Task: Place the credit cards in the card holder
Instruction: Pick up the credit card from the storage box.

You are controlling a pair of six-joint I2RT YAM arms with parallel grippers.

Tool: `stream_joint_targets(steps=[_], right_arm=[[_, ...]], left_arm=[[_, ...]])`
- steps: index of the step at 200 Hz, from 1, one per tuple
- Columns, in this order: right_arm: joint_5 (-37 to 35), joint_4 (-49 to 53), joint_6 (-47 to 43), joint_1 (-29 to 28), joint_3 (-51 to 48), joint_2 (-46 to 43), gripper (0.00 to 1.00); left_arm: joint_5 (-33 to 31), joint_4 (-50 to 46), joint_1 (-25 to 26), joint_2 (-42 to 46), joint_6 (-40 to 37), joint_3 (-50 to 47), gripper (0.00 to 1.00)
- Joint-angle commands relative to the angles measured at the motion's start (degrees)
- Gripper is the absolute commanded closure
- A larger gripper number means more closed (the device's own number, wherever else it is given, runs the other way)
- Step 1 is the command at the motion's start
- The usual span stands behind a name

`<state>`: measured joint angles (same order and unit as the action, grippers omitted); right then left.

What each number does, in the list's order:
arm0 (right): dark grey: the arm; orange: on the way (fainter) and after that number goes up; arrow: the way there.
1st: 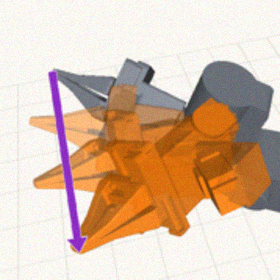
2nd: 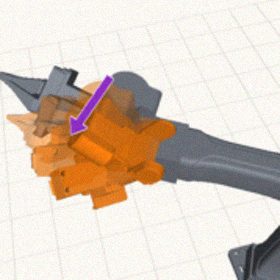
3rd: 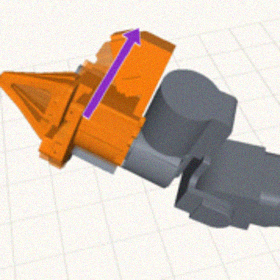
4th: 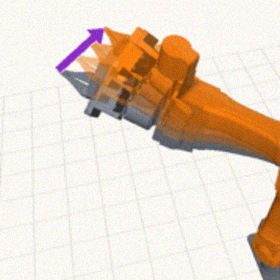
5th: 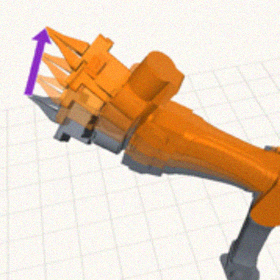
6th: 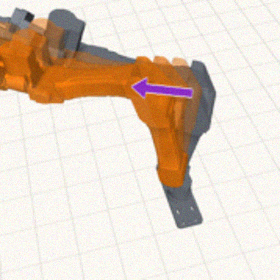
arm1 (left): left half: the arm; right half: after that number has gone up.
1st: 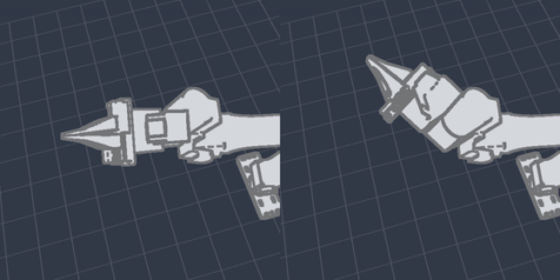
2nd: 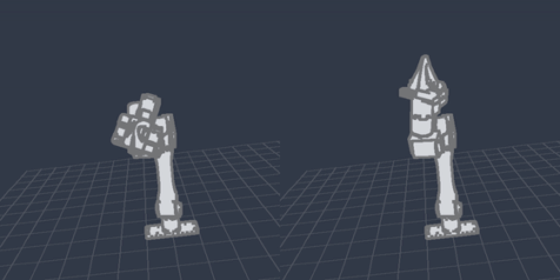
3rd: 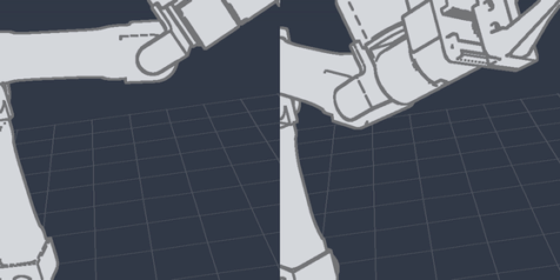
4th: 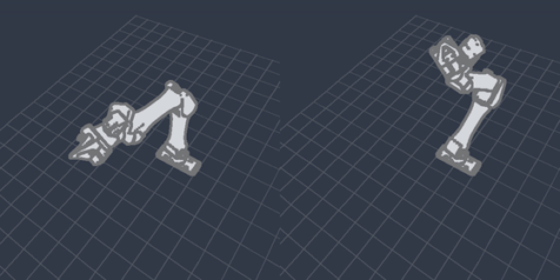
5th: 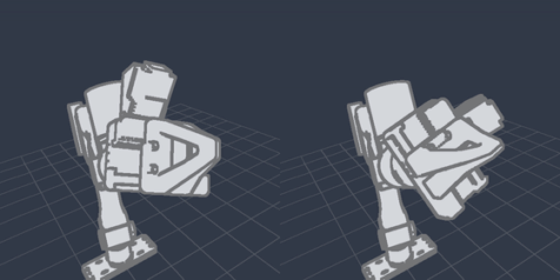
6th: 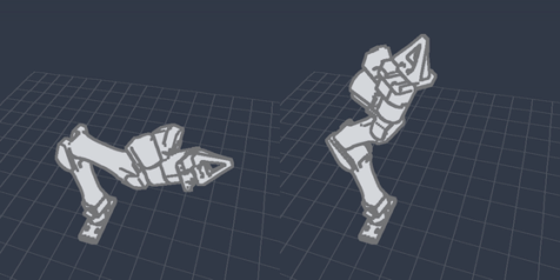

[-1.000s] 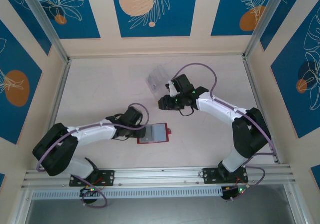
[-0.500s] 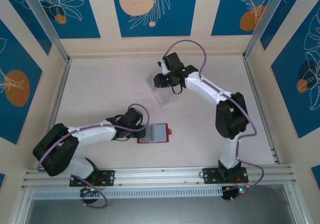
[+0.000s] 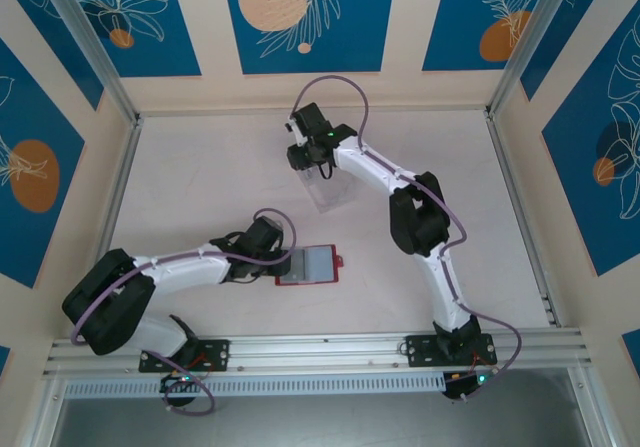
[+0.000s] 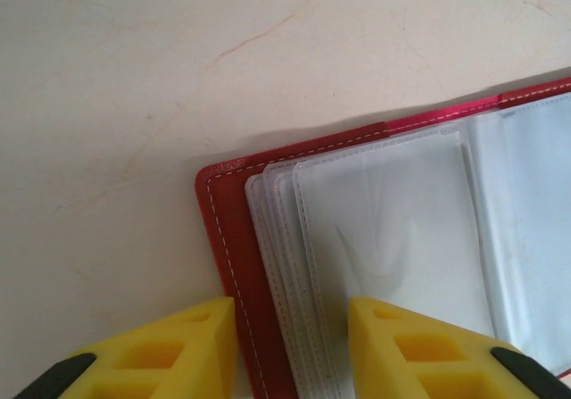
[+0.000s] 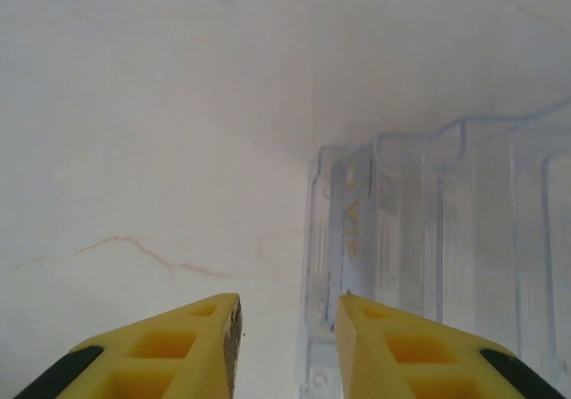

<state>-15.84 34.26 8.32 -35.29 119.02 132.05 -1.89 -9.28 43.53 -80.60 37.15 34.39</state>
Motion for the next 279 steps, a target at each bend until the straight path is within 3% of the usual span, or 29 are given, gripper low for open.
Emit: stream_joint_targets(steps=[1,77,279], right_arm=[[-3.98,2.41,-3.06,0.26,5.22,4.01,0.65],[-6.32,5.63,-5.55,1.36,13.16,10.82,0.65],[-3.59,7.73,-7.57,0.25,13.08,14.03,0.74]], left_arm=[[-1.01,-3.96,0.47,-0.2,0.3,-1.96,0.64],[-0.57,-3.97,0.45,-0.44,0.21,-1.78,0.65],[-0.66,-4.1,0.5,-0.22,0.34,-1.8,0.65]])
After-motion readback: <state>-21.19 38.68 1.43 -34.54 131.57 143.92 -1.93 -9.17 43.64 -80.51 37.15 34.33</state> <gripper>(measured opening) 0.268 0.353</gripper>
